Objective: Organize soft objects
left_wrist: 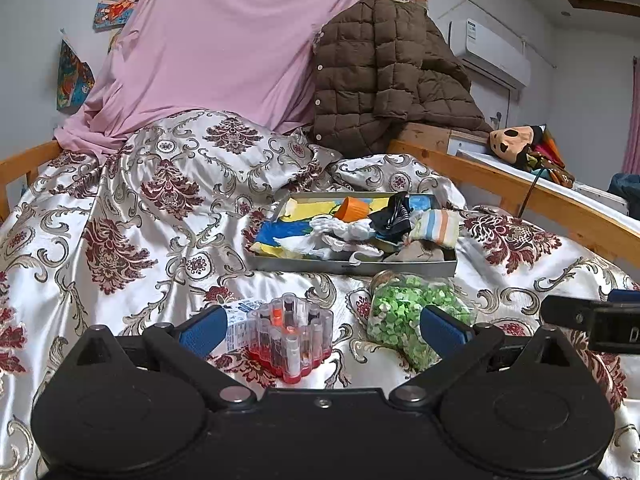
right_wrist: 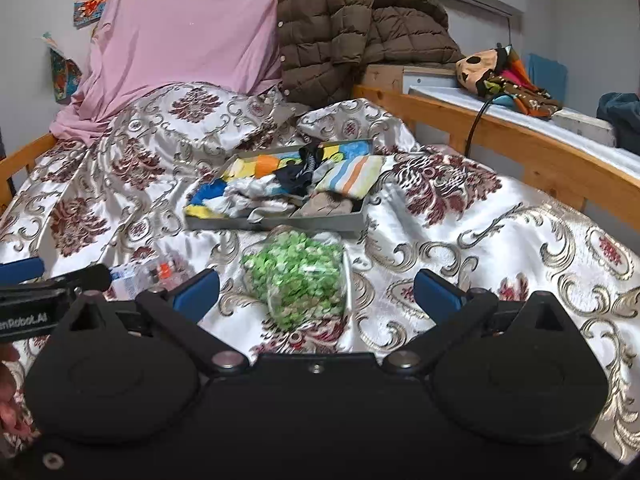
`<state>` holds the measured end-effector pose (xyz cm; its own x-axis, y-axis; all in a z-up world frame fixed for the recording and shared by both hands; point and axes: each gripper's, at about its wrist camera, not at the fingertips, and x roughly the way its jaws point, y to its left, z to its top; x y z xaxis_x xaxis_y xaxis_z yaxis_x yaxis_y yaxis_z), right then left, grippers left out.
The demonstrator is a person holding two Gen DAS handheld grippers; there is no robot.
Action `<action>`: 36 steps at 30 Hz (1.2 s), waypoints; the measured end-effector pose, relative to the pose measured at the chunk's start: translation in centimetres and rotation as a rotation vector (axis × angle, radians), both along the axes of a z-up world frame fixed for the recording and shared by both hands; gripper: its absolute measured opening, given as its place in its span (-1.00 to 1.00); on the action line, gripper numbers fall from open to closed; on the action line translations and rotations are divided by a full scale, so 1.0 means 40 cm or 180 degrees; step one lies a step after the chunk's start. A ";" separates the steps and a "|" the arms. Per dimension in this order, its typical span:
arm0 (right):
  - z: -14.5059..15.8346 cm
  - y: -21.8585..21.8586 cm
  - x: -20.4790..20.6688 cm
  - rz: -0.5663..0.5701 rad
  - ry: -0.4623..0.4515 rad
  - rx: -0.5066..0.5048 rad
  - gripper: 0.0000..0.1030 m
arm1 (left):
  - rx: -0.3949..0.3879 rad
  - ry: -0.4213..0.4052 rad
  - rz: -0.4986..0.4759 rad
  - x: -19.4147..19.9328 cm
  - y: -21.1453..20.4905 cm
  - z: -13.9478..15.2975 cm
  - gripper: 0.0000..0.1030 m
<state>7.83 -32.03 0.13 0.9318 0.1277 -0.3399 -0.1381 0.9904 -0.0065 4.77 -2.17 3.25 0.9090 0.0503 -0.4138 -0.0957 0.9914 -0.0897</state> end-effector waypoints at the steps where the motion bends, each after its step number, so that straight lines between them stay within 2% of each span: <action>1: -0.007 -0.001 -0.008 -0.0005 -0.0016 0.0007 0.99 | -0.0010 -0.0003 -0.0003 -0.004 -0.001 -0.002 0.98; 10: -0.037 0.012 -0.045 0.0052 -0.0008 -0.0211 0.99 | 0.0185 -0.0018 -0.0128 -0.042 -0.026 -0.030 0.98; 22: -0.069 0.014 -0.050 0.0010 0.0162 -0.0172 0.99 | 0.0099 -0.0033 -0.0105 -0.057 -0.014 -0.031 0.98; 36: -0.075 0.016 -0.047 0.0023 0.0177 -0.0154 0.99 | 0.0101 0.0026 -0.0084 -0.062 -0.016 -0.039 0.98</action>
